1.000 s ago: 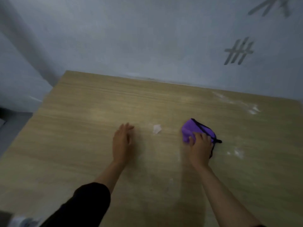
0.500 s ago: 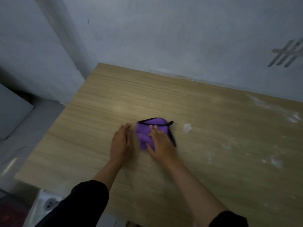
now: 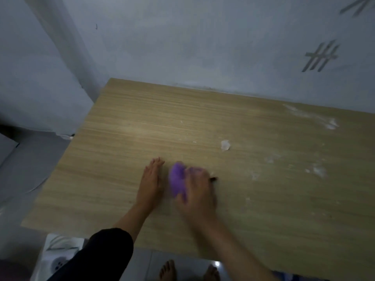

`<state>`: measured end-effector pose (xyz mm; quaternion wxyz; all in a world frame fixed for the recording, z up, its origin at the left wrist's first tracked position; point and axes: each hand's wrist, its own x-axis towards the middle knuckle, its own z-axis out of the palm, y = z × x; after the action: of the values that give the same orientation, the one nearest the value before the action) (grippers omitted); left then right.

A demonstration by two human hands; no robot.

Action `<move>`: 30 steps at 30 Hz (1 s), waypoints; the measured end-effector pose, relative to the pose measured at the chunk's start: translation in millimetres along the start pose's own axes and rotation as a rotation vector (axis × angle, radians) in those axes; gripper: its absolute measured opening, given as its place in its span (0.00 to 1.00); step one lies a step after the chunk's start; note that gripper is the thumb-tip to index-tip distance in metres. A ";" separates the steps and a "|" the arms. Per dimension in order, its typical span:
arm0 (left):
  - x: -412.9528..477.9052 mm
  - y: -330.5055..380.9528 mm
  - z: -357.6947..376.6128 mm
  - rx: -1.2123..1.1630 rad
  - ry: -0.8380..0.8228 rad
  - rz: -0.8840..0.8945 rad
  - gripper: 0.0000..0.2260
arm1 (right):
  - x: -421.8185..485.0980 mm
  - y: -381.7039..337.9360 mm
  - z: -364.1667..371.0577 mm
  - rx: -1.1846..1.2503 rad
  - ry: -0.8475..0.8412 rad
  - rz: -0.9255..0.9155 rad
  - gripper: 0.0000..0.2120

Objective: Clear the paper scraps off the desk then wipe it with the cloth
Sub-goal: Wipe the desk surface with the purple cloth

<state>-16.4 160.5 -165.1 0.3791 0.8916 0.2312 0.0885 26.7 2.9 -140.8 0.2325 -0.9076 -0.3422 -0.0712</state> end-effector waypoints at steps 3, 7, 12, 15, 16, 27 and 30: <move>-11.0 -10.7 -2.9 0.050 -0.020 0.025 0.28 | -55.8 -32.8 26.3 -0.042 -0.188 -0.271 0.22; -22.1 -14.1 -11.4 0.078 -0.004 0.018 0.30 | -63.6 15.4 12.1 0.048 -0.182 -0.132 0.25; -36.9 -10.3 -12.5 0.131 -0.018 0.056 0.24 | -43.7 94.3 -27.3 -0.023 -0.080 0.354 0.27; -44.6 -6.3 -9.0 0.149 -0.028 0.054 0.25 | -30.9 97.6 -36.6 -0.040 -0.084 0.521 0.25; -46.1 -6.0 -6.9 0.154 -0.036 0.052 0.25 | -28.0 86.0 -36.1 -0.054 -0.063 0.548 0.25; -45.0 3.0 3.8 0.175 -0.068 0.095 0.31 | -120.0 41.0 -23.9 0.124 -0.212 0.050 0.28; -38.3 0.9 3.5 0.150 -0.068 0.082 0.31 | -111.3 103.0 -53.2 0.112 -0.093 0.325 0.27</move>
<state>-48.5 139.4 -166.2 0.3149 0.9288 0.1873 0.0560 11.6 -155.3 -164.4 0.2752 -0.9389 -0.2049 0.0286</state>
